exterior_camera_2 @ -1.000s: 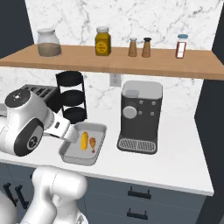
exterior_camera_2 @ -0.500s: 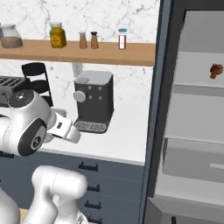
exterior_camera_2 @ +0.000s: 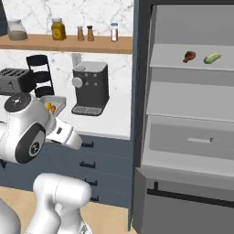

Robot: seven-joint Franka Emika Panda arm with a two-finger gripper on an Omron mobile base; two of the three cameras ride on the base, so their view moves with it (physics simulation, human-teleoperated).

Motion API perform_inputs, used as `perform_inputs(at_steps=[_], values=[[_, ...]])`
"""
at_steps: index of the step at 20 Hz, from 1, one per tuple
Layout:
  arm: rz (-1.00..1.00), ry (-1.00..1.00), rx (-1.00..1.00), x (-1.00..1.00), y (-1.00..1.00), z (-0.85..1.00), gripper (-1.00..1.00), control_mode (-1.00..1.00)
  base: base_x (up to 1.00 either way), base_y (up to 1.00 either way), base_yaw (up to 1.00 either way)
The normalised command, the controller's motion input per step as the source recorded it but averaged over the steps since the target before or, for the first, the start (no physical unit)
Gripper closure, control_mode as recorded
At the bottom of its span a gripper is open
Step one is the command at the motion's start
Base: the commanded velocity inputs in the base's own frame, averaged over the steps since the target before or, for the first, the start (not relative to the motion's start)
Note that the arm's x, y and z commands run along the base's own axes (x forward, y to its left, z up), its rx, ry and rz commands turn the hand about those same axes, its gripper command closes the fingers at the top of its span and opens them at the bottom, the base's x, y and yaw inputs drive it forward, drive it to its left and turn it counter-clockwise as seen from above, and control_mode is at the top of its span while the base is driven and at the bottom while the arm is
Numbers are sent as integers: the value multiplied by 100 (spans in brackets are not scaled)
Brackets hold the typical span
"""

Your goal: Place one corn and one chicken drumstick in each tupperware on the nearby counter, to pack two identical lunches.

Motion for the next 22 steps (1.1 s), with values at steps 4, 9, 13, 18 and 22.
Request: perform_inputs(at_steps=[4, 9, 13, 18, 22], values=[[0, 0, 0, 0, 0, 0, -100, 100, 6, -100, 0], [0, 0, 0, 0, 0, 0, -100, 100, 0, -98, 0], [0, 0, 0, 0, 0, 0, -100, 100, 0, -77, 0], [0, 0, 0, 0, 0, 0, -100, 100, 4, -49, 0], [0, 0, 0, 0, 0, 0, -100, 100, 25, -6, 0]])
